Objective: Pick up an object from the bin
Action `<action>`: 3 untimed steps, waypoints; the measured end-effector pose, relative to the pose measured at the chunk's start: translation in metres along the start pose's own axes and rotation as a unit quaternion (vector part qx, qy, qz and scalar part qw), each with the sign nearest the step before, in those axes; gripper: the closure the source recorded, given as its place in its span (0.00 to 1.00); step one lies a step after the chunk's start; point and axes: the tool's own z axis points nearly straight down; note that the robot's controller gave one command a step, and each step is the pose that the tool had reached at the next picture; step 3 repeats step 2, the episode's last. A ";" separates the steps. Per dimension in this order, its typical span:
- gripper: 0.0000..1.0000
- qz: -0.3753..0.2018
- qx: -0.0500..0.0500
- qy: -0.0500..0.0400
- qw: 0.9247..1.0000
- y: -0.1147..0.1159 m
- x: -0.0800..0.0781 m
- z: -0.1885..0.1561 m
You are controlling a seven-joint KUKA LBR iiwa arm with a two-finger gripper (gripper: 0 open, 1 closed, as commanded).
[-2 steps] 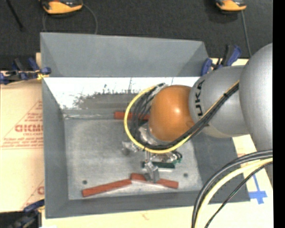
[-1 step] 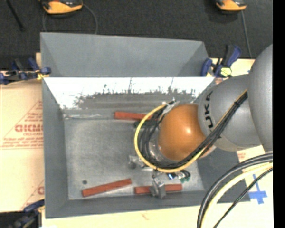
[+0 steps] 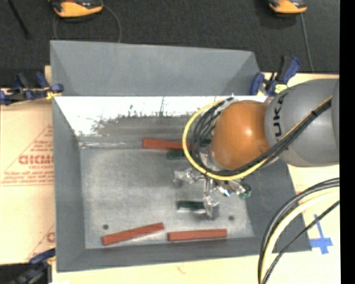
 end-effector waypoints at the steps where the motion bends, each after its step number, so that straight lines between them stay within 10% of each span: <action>1: 1.00 -0.001 -0.003 0.003 1.000 0.004 0.001 0.001; 2: 1.00 -0.009 -0.001 -0.001 1.000 0.025 -0.001 -0.133; 3: 1.00 -0.009 -0.001 -0.001 1.000 0.025 -0.001 -0.133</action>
Offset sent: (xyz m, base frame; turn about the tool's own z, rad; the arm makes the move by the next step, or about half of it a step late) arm 0.0000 0.0000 0.0000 0.0000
